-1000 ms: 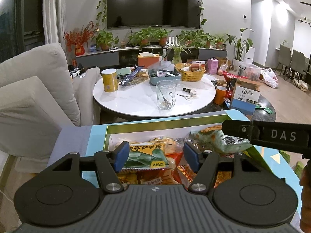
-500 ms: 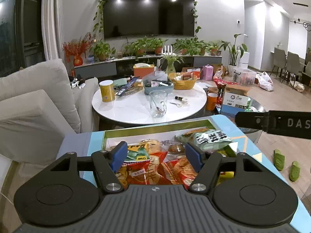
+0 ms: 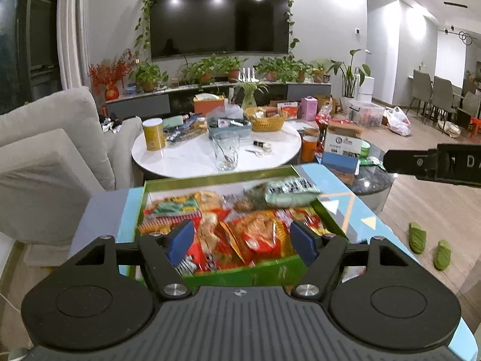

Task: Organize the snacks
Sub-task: 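Lift both tools up and back away from the green box, then lower the left tool onto the beige paper snack bag while the right tool approaches the red-white bag, then close the right tool on the red-white bag while the left tool holds the beige bag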

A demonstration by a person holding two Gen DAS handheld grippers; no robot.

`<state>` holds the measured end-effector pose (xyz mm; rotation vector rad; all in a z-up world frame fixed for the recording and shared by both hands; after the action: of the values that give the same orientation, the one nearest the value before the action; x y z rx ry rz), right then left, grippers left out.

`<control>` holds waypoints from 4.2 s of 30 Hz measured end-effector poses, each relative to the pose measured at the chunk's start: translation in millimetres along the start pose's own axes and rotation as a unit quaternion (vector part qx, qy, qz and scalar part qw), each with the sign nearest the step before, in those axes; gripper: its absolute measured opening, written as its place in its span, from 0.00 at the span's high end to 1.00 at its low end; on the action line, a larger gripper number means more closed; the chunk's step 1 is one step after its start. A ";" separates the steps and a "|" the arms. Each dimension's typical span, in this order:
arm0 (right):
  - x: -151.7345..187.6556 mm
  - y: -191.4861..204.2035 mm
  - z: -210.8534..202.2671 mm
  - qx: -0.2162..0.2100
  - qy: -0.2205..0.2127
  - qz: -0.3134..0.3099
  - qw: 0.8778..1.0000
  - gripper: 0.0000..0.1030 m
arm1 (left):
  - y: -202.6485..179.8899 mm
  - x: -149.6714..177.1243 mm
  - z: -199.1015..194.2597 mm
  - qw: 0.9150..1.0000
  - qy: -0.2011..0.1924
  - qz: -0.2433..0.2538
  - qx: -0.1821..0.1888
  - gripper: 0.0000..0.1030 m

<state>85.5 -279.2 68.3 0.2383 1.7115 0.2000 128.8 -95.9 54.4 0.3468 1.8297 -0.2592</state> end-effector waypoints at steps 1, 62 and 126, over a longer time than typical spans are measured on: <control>1.6 -2.7 -1.9 0.002 0.000 0.001 1.000 0.40 | -2.0 2.7 -1.0 1.000 0.003 -0.001 0.000 0.34; 108.5 -62.1 26.2 0.030 0.102 -0.047 0.993 0.40 | -60.6 112.6 71.7 0.990 0.139 0.014 -0.002 0.28; 90.6 -12.7 -6.7 -0.031 0.087 -0.071 0.993 0.46 | -26.5 81.1 16.3 0.998 0.055 -0.023 0.017 0.45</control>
<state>65.1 -266.8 -20.2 0.0529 1.8848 0.1722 112.6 -117.9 -28.0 0.3476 1.9458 -0.3086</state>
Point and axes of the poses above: each gripper's, at about its wrist camera, not at the fingertips, and z roughly the way its jaws point, y to its left, x to its underside, the point moved 3 cm from there along z, roughly the way its jaws point, and after that the axes turned 15 degrees about -y, right-handed, at the moved point
